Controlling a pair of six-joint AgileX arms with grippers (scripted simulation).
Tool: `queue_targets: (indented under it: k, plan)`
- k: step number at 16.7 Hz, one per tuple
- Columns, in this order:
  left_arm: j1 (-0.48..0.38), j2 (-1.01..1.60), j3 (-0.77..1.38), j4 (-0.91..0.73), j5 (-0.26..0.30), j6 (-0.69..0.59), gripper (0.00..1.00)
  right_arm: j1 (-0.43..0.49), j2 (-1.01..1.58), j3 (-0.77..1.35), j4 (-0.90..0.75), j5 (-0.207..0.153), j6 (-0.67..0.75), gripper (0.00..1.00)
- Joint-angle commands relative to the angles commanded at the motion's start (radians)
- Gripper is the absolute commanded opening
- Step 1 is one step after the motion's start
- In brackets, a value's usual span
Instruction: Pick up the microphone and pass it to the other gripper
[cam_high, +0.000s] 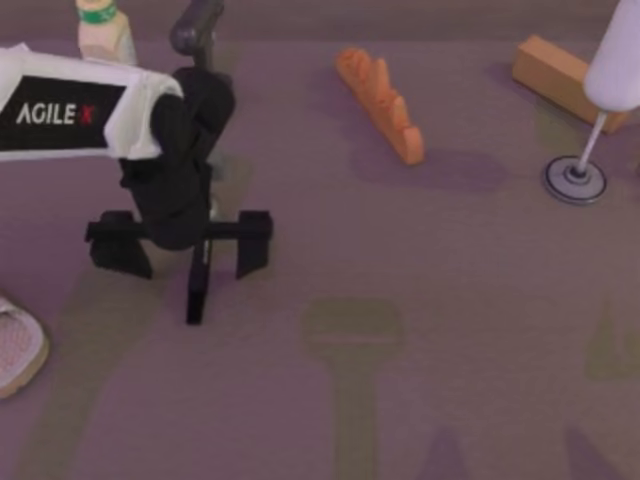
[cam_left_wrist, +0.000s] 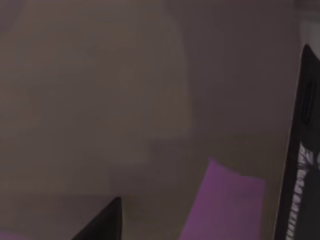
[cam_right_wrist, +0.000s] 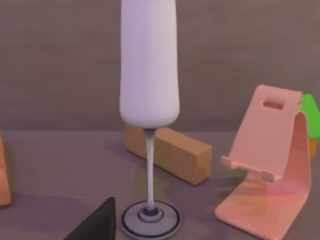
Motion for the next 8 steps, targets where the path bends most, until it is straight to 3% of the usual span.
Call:
queue_targets:
  k: [5,8]
  plan:
    - [0.0,0.015,-0.012,0.023,0.0,0.0,1.0,0.0,0.0,0.0,0.0,0.0,0.0,1.0]
    - [0.0,0.015,-0.012,0.023,0.0,0.0,0.77,0.0,0.0,0.0,0.0,0.0,0.0,1.0]
